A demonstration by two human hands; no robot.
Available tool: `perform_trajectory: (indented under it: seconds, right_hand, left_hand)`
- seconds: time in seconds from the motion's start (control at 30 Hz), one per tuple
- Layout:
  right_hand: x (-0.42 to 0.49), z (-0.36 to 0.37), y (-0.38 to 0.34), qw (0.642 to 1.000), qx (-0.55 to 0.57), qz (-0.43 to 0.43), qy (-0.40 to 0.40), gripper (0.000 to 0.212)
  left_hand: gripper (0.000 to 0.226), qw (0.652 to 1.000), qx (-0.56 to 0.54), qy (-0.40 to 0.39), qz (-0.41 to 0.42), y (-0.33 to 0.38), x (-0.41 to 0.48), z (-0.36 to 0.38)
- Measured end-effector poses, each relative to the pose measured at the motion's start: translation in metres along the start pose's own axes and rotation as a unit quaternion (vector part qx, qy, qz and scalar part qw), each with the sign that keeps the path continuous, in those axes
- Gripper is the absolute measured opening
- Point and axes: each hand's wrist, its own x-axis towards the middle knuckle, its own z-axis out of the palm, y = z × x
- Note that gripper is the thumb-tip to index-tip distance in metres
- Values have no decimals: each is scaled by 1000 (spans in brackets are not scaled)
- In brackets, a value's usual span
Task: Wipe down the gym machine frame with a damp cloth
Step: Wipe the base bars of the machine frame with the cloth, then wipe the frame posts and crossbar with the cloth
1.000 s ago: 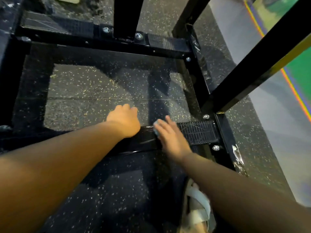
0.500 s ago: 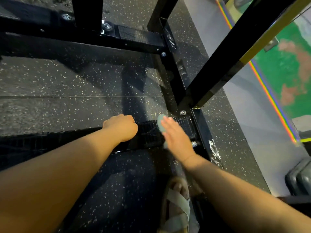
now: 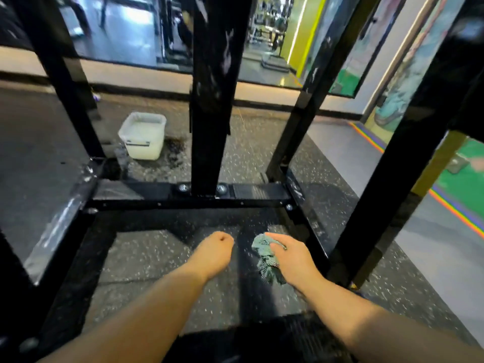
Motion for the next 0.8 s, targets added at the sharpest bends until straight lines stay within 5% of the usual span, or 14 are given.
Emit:
perform_trajectory:
  seconds: [0.13, 0.33, 0.4, 0.47, 0.57, 0.67, 0.8]
  right_hand:
    - [38, -38, -121, 957, 67, -265, 94, 37]
    - [103, -112, -263, 742, -17, -600, 300, 37]
    - [120, -136, -300, 681, 5, -634, 367, 32]
    - [140, -155, -329, 658, -6, -642, 393, 40]
    - [174, -154, -345, 593, -250, -615, 456, 51]
    - [189, -127, -323, 564, -391, -614, 390, 62]
    - [193, -157, -318, 463, -488, -660, 335, 61]
  left_hand:
    - [32, 982, -69, 160, 79, 75, 5, -77]
    - [28, 940, -145, 251, 178, 164, -8, -167]
    - [29, 938, -154, 244, 193, 180, -12, -183]
    - [28, 935, -167, 239, 200, 194, -14, -194]
    - [23, 925, -197, 249, 211, 218, -16, -204]
    - [16, 908, -230, 259, 237, 238, -16, -209]
    - [19, 895, -234, 275, 261, 265, -26, -214]
